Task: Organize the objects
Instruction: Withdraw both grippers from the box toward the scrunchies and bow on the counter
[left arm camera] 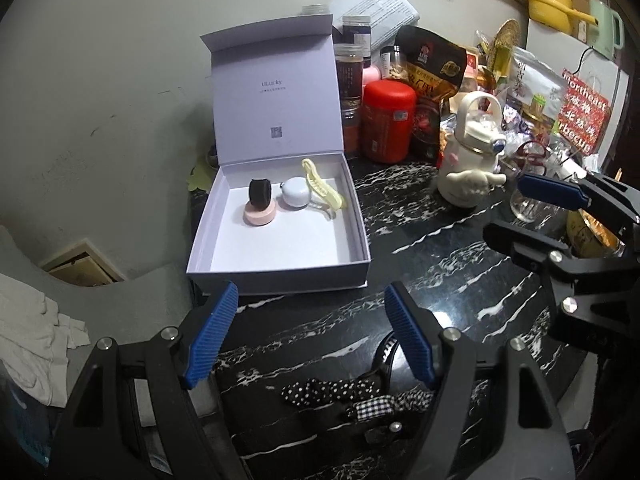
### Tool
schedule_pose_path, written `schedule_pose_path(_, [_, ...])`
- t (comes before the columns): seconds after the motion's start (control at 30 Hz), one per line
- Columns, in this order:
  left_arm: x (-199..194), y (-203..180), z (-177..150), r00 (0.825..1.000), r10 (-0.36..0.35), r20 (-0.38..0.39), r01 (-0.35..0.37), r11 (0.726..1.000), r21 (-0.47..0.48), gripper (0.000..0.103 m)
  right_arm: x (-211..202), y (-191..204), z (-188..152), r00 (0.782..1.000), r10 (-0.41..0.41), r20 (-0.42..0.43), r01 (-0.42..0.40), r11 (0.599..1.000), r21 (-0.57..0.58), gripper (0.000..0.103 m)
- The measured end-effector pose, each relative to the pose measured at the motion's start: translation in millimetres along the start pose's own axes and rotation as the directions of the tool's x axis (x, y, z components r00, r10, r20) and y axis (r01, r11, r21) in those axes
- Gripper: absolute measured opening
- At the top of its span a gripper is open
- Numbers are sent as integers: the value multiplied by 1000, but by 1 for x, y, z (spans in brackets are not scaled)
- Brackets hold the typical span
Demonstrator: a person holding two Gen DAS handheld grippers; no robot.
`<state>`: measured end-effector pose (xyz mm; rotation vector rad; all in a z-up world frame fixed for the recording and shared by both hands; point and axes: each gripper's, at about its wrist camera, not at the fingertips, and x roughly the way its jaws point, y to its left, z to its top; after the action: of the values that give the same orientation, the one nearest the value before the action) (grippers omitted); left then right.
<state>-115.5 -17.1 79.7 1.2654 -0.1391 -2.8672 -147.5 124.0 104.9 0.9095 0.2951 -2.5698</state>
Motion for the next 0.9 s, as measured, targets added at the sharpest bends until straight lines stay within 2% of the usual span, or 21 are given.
schedule_pose_path(0.33, [-7, -17, -31, 1000, 13, 3, -13, 999, 30, 75, 4, -1, -35, 998, 20, -61, -18, 999, 39, 64])
schedule_pose_path(0.53, [-8, -22, -48, 1000, -15, -8, 15, 1000, 19, 75, 8, 0, -56, 994, 38, -103, -32, 998, 59, 64])
schedule_pose_path(0.7, [-9, -27, -63, 1000, 23, -1, -23, 999, 27, 75, 10, 1, -73, 990, 61, -126, -49, 995, 91, 64])
schedule_pose_path(0.9, [-5, -32, -84, 1000, -12, -29, 13, 1000, 25, 75, 16, 4, -92, 983, 78, -164, -60, 992, 115, 64])
